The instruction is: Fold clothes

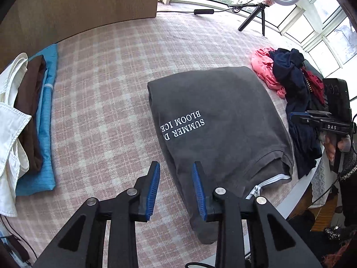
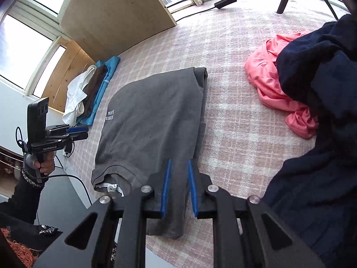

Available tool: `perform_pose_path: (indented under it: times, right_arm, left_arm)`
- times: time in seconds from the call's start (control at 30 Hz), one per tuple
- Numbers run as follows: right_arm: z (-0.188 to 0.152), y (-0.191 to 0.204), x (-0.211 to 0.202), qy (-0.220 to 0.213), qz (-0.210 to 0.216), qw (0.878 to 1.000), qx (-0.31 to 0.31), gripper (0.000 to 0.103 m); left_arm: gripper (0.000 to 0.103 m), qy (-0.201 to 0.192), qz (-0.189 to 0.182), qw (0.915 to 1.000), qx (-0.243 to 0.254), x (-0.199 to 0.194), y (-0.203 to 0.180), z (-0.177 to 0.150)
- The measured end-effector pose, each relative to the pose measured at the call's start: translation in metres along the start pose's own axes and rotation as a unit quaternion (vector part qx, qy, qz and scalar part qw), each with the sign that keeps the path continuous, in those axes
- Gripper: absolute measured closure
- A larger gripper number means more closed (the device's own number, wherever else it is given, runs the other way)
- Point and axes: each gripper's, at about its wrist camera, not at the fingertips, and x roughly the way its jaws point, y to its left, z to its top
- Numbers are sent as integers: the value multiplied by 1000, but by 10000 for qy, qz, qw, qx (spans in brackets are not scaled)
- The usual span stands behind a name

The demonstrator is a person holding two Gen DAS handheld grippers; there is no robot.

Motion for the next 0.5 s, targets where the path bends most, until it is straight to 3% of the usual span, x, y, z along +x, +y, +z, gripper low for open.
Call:
perform_pose_path:
  times: [0.23,0.27,0.3,0.37,0.4,0.43,0.5]
  right_arm:
    - [-1,-8,33,477,18,9989,-15,86]
    - [-1,-9,34,460,43,9989,9,86]
    - [-2,-9,34,446,76,9990,32,86]
    - [-1,-9,34,430,166,9989,70,86]
    - [-1,-7,33,416,207,9989,62,89]
    - [0,-3,31,373,243,9990,-3,99]
    - [0,6,26,258,172,9993,-203,99]
  left_arm:
    - [78,667,134,9975,202,45,8,3]
    - [93,650,90,9975,272,46,5,1]
    - [100,612,132,9975,321,46,2,1]
    - [100,566,223,9972,425,47,-2,0]
    - [100,521,236,9974,431,44,-3,-1]
    - [100,475,248,9976,438,41,-4,-2]
    - [100,323,319,9977,510,35,1,-7]
